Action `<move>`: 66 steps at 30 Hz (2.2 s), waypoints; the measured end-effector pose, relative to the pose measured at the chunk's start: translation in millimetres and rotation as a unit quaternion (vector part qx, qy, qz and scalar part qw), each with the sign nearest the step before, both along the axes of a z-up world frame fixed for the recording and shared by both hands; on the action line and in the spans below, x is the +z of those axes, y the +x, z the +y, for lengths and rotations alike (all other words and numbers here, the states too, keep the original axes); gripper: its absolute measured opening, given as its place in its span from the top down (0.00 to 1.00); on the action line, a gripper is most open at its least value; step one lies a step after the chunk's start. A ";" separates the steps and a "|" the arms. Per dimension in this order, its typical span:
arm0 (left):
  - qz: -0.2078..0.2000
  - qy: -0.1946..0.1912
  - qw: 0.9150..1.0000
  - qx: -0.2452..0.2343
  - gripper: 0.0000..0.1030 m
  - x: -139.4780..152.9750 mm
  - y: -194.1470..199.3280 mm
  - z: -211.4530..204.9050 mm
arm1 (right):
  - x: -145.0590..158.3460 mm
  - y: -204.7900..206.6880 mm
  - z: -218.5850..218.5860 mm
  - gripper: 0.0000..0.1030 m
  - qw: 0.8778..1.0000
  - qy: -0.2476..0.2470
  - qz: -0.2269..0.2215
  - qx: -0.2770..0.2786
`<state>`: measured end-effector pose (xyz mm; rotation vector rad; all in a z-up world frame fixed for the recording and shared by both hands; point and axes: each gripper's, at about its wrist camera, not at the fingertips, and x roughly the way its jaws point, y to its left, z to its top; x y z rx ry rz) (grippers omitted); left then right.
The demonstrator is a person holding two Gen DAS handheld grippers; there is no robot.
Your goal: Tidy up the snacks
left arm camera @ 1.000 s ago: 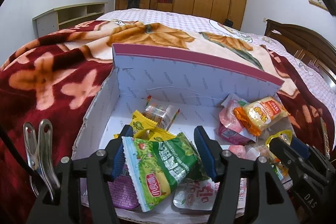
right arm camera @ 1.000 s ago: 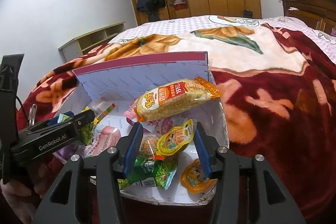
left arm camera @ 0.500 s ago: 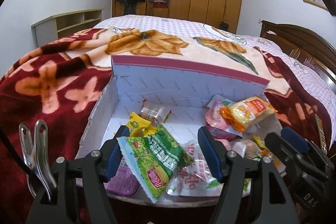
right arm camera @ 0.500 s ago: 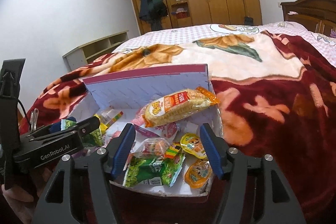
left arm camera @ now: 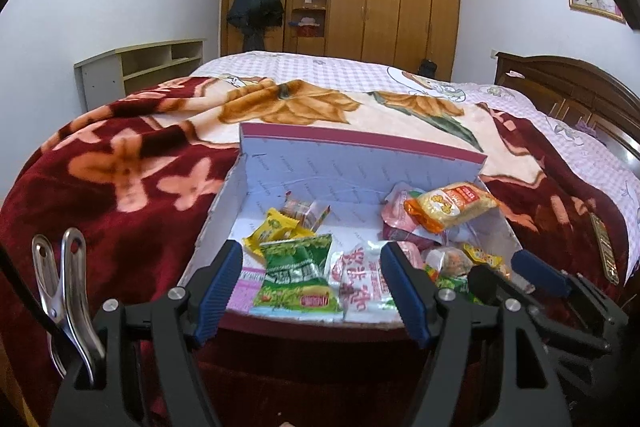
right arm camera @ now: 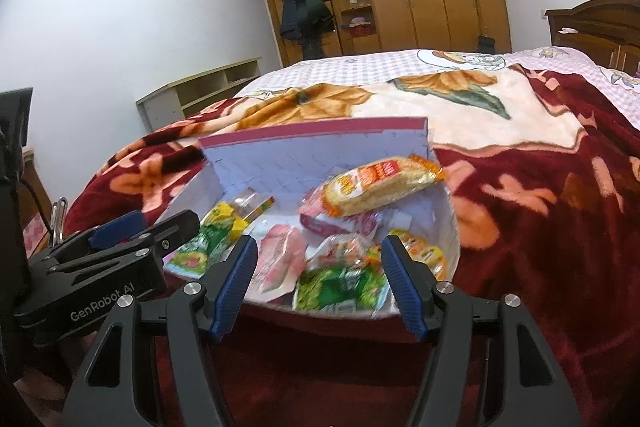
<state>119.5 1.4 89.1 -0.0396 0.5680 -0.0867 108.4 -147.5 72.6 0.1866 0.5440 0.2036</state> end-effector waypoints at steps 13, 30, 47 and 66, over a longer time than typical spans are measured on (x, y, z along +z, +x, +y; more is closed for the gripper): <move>0.026 0.018 0.999 0.024 0.27 -18.8 -6.9 4.6 | -12.2 -12.9 10.5 0.36 1.000 -0.011 0.012 -0.007; 0.026 0.018 0.999 0.024 0.27 -19.7 -6.4 4.8 | -13.1 -12.8 9.9 0.36 1.000 -0.011 0.012 -0.007; 0.026 0.018 0.999 0.024 0.27 -19.7 -6.3 4.7 | -13.7 -12.5 9.9 0.36 1.000 -0.011 0.012 -0.007; 0.027 0.016 0.999 0.029 0.27 -21.4 -5.8 5.3 | -13.4 -12.2 10.2 0.36 1.000 -0.011 0.012 -0.007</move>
